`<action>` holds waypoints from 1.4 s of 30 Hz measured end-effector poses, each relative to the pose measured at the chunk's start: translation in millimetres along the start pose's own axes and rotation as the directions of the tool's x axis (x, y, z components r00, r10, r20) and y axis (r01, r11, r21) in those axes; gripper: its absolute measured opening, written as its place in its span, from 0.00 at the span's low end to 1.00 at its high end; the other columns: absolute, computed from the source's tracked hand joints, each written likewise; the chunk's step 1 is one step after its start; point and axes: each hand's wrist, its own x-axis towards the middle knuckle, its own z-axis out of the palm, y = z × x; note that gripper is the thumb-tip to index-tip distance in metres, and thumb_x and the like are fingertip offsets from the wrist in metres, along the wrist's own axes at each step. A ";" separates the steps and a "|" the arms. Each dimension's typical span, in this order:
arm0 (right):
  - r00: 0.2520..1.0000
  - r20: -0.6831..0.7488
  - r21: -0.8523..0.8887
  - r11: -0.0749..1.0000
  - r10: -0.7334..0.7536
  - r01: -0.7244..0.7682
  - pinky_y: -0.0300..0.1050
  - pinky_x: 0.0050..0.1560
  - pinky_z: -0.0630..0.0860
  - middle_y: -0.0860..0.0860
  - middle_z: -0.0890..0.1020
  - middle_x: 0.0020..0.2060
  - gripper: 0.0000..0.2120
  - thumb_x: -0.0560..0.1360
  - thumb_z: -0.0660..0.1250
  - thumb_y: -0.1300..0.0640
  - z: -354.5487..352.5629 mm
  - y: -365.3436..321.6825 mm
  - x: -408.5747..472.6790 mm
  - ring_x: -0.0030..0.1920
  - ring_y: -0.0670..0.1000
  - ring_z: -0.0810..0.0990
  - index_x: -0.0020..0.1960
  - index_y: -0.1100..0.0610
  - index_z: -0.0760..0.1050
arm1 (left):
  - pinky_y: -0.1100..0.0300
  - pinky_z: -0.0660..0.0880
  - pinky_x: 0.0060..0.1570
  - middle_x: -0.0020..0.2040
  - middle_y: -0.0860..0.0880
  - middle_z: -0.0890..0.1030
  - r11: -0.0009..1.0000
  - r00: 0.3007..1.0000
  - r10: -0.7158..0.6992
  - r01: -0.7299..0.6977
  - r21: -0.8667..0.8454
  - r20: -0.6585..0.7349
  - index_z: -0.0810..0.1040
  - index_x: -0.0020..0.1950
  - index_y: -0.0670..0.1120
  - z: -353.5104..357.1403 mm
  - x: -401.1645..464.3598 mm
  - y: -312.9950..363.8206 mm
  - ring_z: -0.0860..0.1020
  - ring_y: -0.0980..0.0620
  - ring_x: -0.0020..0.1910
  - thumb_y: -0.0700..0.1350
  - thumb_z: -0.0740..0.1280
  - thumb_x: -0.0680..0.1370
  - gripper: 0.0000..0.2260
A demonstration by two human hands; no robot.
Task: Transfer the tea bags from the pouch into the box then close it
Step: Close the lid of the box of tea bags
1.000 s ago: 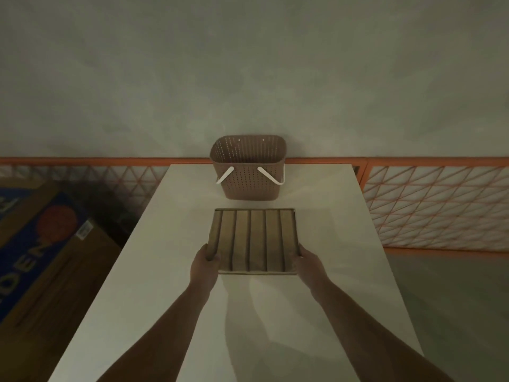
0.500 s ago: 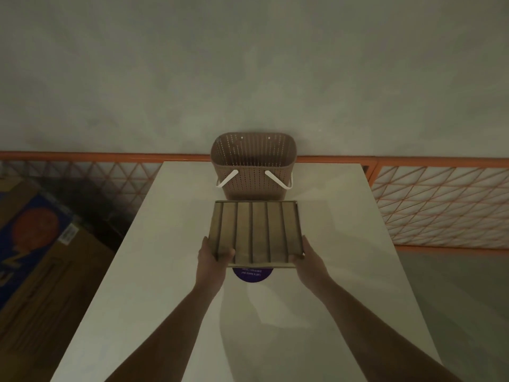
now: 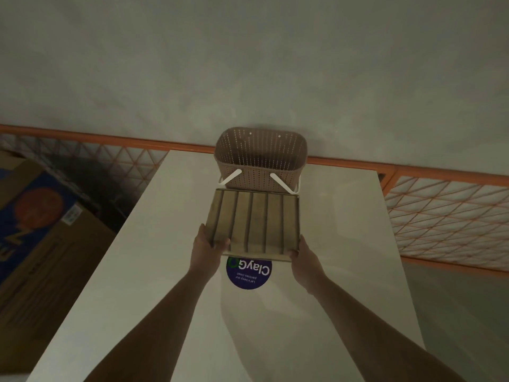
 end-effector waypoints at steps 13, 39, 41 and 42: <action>1.000 -0.014 -0.005 1.000 0.005 -0.005 0.44 0.49 0.68 0.59 0.75 0.65 0.23 0.82 0.53 0.62 -1.4 -11.7 -1.8 0.57 0.58 0.75 0.77 0.55 0.57 | 0.59 0.73 0.37 0.52 0.42 0.79 1.000 0.999 0.023 -0.023 -0.006 0.022 0.71 0.61 0.39 -1.3 8.8 -5.1 0.79 0.48 0.47 0.39 0.71 0.79 0.14; 0.970 -0.116 0.112 0.973 0.212 -0.200 0.44 0.47 0.68 0.59 0.77 0.61 0.22 0.76 0.62 0.61 16.9 -38.8 -9.4 0.50 0.55 0.73 0.70 0.60 0.65 | 0.58 0.74 0.41 0.58 0.43 0.80 0.994 0.977 -0.051 0.030 0.105 0.206 0.72 0.66 0.41 -25.3 28.6 -0.2 0.79 0.43 0.56 0.43 0.73 0.77 0.20; 0.966 -0.137 0.106 0.972 0.221 -0.208 0.48 0.48 0.73 0.59 0.76 0.60 0.23 0.75 0.63 0.60 15.5 -42.1 -10.5 0.52 0.57 0.75 0.69 0.60 0.66 | 0.51 0.77 0.48 0.60 0.42 0.79 0.987 0.974 -0.079 0.046 0.153 0.211 0.72 0.68 0.42 -28.0 29.3 -1.4 0.79 0.41 0.57 0.47 0.74 0.76 0.23; 0.963 -0.151 0.088 0.973 0.225 -0.214 0.51 0.52 0.75 0.59 0.76 0.60 0.23 0.74 0.64 0.59 14.2 -43.5 -10.7 0.55 0.59 0.75 0.68 0.60 0.66 | 0.47 0.78 0.52 0.61 0.41 0.79 0.981 0.974 -0.090 0.049 0.190 0.209 0.72 0.68 0.42 -29.8 29.3 -0.2 0.78 0.40 0.58 0.50 0.74 0.76 0.24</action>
